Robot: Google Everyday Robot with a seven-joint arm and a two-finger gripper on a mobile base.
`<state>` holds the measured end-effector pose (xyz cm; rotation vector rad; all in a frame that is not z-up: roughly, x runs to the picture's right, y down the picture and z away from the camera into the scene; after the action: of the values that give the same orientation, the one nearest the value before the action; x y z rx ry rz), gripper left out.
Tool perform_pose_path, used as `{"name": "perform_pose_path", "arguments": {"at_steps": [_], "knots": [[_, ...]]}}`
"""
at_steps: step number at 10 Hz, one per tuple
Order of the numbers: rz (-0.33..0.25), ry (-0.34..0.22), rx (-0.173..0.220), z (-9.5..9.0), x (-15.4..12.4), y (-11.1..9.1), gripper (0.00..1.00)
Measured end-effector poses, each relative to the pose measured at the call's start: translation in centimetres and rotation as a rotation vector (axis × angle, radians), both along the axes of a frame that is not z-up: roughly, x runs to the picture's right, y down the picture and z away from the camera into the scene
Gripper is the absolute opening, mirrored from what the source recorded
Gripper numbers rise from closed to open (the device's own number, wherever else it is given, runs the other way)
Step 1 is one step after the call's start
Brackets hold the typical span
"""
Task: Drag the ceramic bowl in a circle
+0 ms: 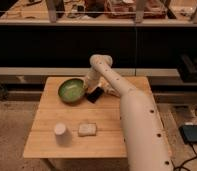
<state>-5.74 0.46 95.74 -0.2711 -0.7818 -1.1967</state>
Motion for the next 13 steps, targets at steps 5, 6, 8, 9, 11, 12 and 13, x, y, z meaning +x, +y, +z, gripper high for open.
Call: {"name": "perform_pose_path", "arguments": {"at_steps": [5,6,8,9,11,12,13], "knots": [[0.028,0.078,0.001,-5.3,3.7,4.0,0.20],[0.031,0.088,-0.001,-6.5,4.0,5.0,0.20],[0.033,0.089,-0.006,-8.6,3.3,6.8,0.20],[0.031,0.082,-0.007,-9.6,2.6,7.4,0.20],[0.013,0.053,-0.011,-11.0,0.6,8.7,0.20],[0.005,0.040,-0.014,-11.4,-0.2,9.2,0.20],[-0.003,0.026,-0.019,-11.7,-0.9,9.6,0.20]]}}
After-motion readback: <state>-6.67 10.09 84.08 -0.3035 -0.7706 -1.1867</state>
